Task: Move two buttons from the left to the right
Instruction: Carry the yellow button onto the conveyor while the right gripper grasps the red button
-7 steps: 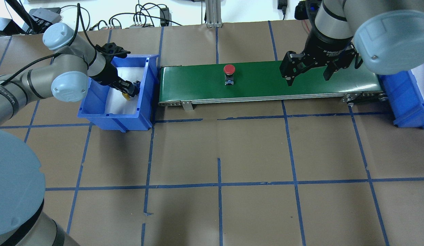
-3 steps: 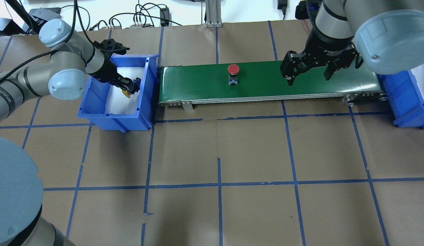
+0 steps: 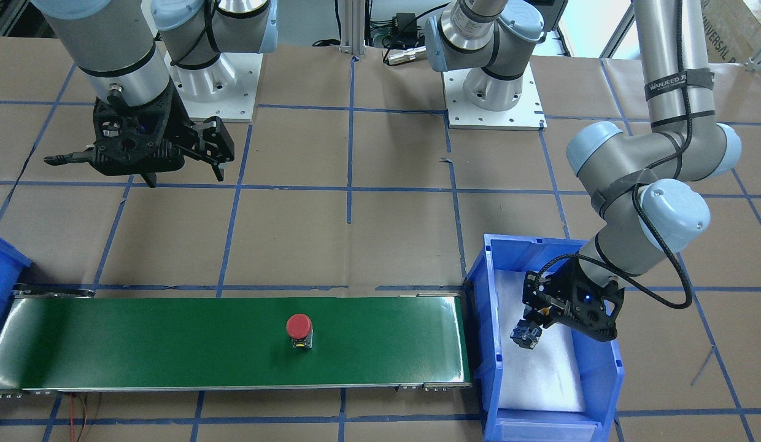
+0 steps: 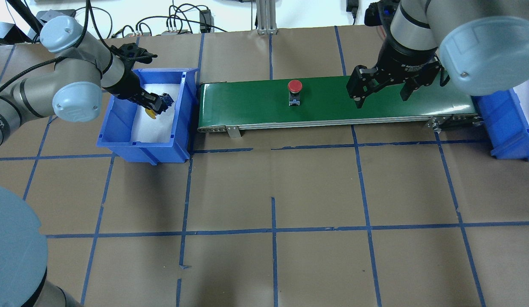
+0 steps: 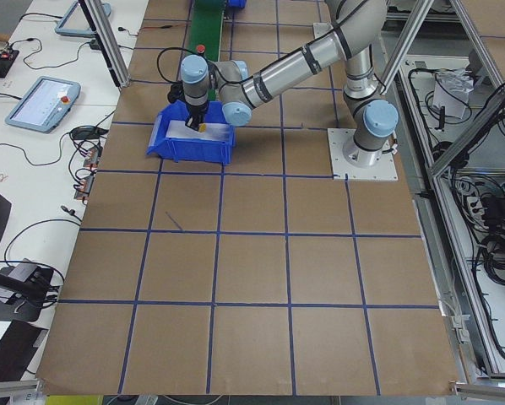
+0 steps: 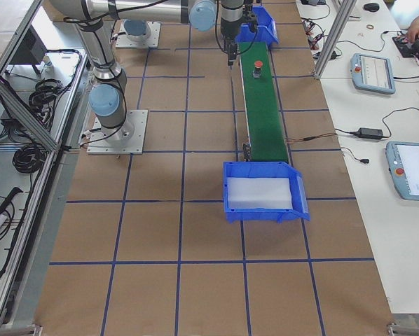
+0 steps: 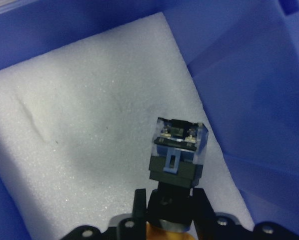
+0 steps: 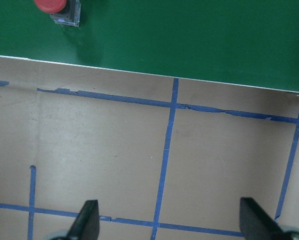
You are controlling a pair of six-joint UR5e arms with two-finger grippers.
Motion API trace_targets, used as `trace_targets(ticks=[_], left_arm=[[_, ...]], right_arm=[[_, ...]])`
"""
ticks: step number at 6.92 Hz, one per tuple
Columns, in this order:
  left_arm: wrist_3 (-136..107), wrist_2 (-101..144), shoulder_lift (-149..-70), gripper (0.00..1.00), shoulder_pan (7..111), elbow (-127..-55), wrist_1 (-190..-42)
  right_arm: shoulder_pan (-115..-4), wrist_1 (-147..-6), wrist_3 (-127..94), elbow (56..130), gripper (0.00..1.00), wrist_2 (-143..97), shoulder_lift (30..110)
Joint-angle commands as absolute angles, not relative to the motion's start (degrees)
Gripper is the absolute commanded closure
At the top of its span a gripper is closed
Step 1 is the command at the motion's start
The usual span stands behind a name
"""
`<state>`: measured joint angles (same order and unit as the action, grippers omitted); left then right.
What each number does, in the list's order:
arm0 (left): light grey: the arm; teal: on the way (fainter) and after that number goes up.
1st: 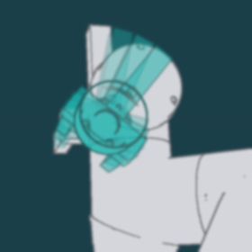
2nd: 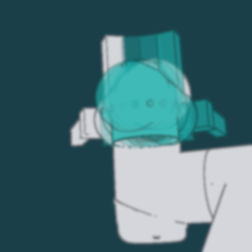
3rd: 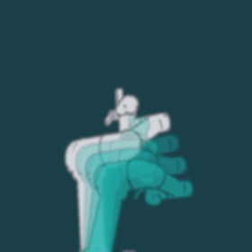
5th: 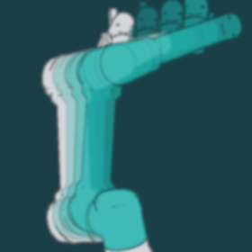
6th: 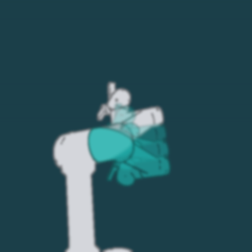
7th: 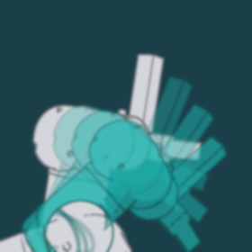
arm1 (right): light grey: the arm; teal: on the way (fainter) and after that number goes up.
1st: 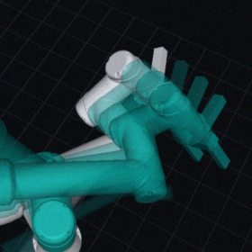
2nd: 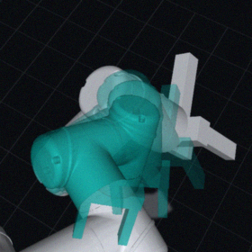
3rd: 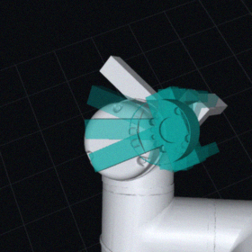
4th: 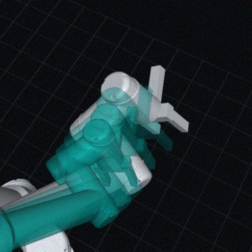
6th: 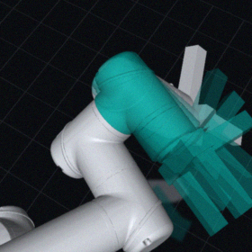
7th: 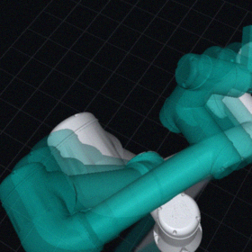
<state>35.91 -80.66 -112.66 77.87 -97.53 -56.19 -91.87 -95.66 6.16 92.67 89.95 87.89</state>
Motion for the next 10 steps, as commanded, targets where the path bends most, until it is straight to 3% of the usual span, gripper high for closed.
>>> trace_targets(ticks=[1, 3, 5, 7, 10], left_arm=[[32.1, -85.0, -109.8, 0.64, 77.9, -97.5, -58.8], [25.1, -86.3, -103.8, 0.64, 78.0, -97.3, -66.8], [16.0, -88.5, -100.1, 0.64, 81.2, -95.1, -73.5], [5.3, -92.3, -99.8, 0.64, 88.0, -89.7, -78.9], [-1.9, -86.0, -102.6, 0.64, 91.1, -90.1, -76.7]], right_arm=[[-91.6, -95.5, 7.0, 92.8, 0.00, 89.6, 88.1], [-91.2, -94.6, 9.0, 93.3, 0.00, 91.0, 88.0], [-92.1, -94.2, 6.2, 86.0, 0.00, 90.9, 82.7], [-94.6, -95.1, 6.2, 80.9, 0.01, 90.2, 75.8], [-96.1, -102.7, 5.1, 80.7, 0.00, 84.7, 68.1]])
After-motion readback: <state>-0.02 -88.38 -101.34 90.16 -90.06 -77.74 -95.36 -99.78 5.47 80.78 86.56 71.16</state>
